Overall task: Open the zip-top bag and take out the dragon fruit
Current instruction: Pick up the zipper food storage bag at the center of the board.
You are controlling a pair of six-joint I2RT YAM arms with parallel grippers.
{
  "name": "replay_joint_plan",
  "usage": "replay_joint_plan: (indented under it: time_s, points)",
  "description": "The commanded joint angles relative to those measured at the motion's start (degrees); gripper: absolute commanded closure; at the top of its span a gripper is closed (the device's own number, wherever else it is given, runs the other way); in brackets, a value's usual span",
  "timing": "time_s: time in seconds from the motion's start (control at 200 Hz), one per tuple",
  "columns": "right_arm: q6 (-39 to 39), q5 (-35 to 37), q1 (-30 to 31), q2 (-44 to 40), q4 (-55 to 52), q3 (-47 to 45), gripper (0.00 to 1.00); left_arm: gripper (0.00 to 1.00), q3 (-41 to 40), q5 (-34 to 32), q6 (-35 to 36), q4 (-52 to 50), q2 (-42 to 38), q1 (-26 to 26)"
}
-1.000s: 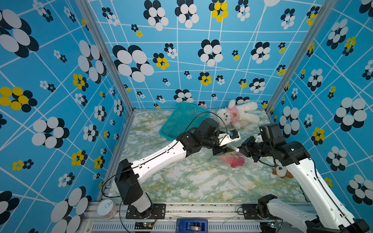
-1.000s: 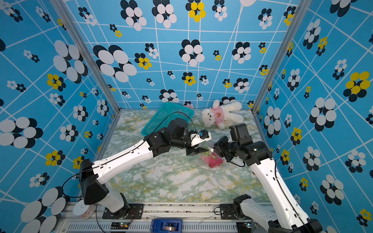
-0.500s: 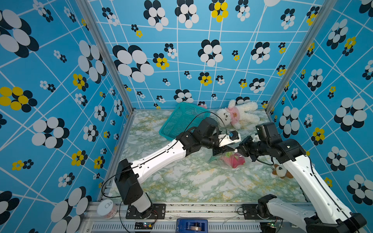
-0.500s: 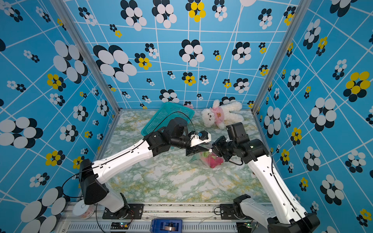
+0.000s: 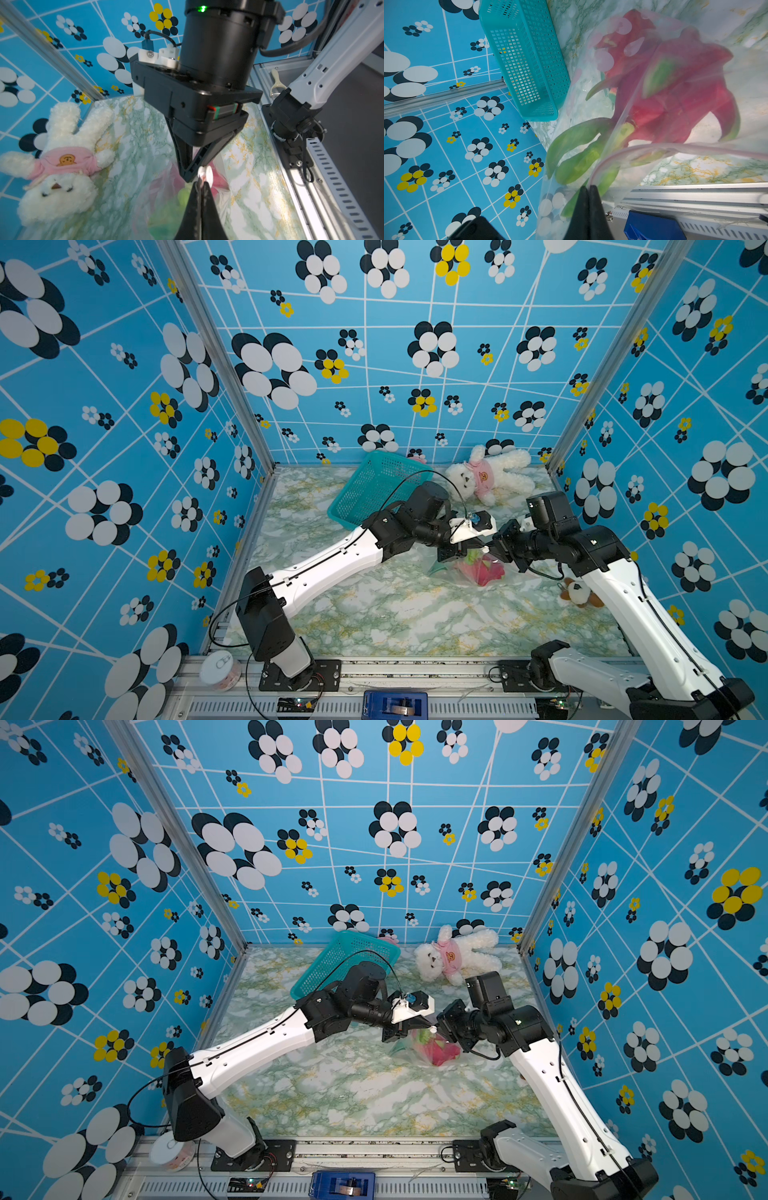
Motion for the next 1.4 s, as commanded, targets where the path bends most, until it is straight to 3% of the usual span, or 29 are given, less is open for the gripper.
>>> replay_joint_plan:
  time_s: [0.0,0.11,0.445,0.575,0.7,0.9,1.02,1.305,1.33,1.379,1.384,1.394]
  points:
    - [-1.1,-1.05,0.49,0.0,-0.02,1.28,1.0,1.0,1.64,1.21,0.4,-1.58,1.29,-0.15]
    - [-1.21,-1.23,0.47,0.34,0.14,1.45,1.0,1.0,1.31,1.13,0.62,-1.91,1.21,-0.14]
    - [-1.2,-1.49,0.49,0.63,0.44,1.64,1.0,0.87,1.29,0.66,0.62,-2.23,2.24,-0.59]
    - [-1.16,-1.41,0.49,0.46,0.42,1.46,1.0,0.88,1.42,0.57,0.37,-2.16,2.61,-0.6]
    - [-1.25,-1.32,0.49,0.36,0.48,1.39,1.0,1.0,1.62,0.51,0.35,-2.14,2.7,-0.44]
    - [-1.81,-1.58,0.49,0.36,1.04,1.12,1.0,1.0,2.14,1.42,1.22,-3.71,2.52,-0.51]
    - [-5.49,-0.23,0.49,-0.08,0.03,1.74,0.63,1.0,3.05,0.47,0.69,-4.72,1.6,-0.04]
    - [-26.3,10.7,0.4,-6.53,2.15,6.21,0.42,1.0,4.24,-2.68,-1.25,-9.19,-1.49,1.92]
    - [-28.87,11.76,0.4,-7.87,3.62,5.95,0.33,1.0,3.92,-2.78,-1.65,-9.37,-1.96,2.17]
    - [-34.38,12.24,0.41,-11.36,9.75,3.96,0.31,1.0,3.21,-2.79,-2.59,-9.51,-3.09,2.77]
    - [-35.59,12.0,0.41,-12.19,11.21,3.21,0.25,1.0,3.17,-2.79,-2.66,-9.56,-3.23,2.84]
    - [-36.09,11.93,0.41,-12.55,12.0,2.91,0.23,1.0,3.01,-2.79,-2.84,-9.59,-3.44,2.96]
